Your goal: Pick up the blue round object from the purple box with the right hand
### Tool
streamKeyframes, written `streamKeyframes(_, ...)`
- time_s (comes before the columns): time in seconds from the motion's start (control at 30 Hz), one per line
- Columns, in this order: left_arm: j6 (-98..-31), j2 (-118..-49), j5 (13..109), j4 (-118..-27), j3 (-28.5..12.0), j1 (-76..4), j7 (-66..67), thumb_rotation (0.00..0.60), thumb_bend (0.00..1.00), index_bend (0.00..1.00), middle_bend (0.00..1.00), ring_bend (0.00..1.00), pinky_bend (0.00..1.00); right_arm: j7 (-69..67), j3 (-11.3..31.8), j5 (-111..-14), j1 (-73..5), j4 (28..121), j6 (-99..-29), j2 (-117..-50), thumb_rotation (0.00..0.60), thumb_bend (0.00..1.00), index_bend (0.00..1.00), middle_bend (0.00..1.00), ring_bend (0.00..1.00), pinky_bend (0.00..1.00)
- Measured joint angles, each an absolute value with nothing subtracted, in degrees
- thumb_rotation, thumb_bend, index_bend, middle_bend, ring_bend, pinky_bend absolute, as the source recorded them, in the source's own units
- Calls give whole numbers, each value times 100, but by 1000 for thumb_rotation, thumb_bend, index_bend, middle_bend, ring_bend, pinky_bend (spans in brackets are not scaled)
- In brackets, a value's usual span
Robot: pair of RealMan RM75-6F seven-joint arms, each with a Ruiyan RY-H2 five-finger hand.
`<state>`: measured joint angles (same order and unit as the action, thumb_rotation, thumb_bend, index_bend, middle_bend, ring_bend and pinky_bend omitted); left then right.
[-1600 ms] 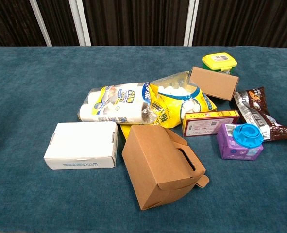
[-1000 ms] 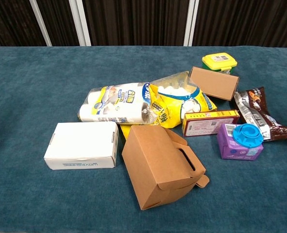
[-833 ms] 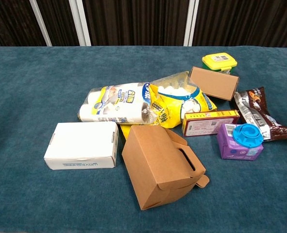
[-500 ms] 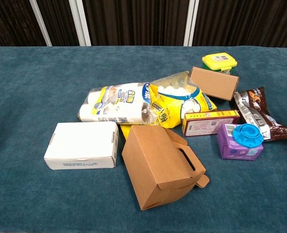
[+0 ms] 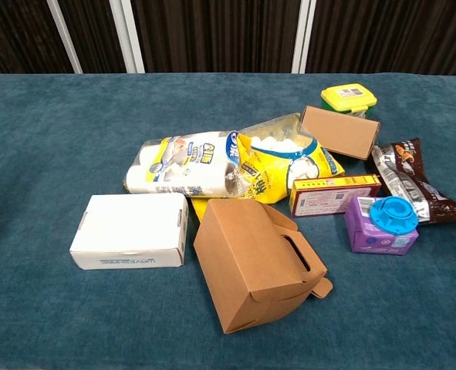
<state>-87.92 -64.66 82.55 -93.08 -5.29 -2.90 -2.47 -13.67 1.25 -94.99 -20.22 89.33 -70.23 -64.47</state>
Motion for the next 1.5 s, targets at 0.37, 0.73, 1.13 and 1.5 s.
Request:
streamKeyframes(0.37,-8766,-6431,8237,-9321,-529,-292,-310,600,464,0,0,18,16,-181,327,-9097,-2599,9677,-6152,-6798,600,217,195,258,207,210)
streamKeyframes(0.73,-8751,-6411,8221,-9327,-529,-293,-347,600,464,0,0,18,16,756,442,-8555,-2665,9662,-6150,-7429,600,212,234,305,269,210)
streamKeyframes(1.13,-8742,-6408,8217,-9338,-517,-295,-297,600,464,0,0,18,16,905,339,-8349,-2618,9455,-6168,-7667,600,221,251,316,277,210)
streamKeyframes(1.5,-8736,-6413,8211,-9338,-514,-298,-263,600,464,0,0,18,16,784,330,-8265,-2628,9224,-6180,-7799,600,353,309,402,356,210)
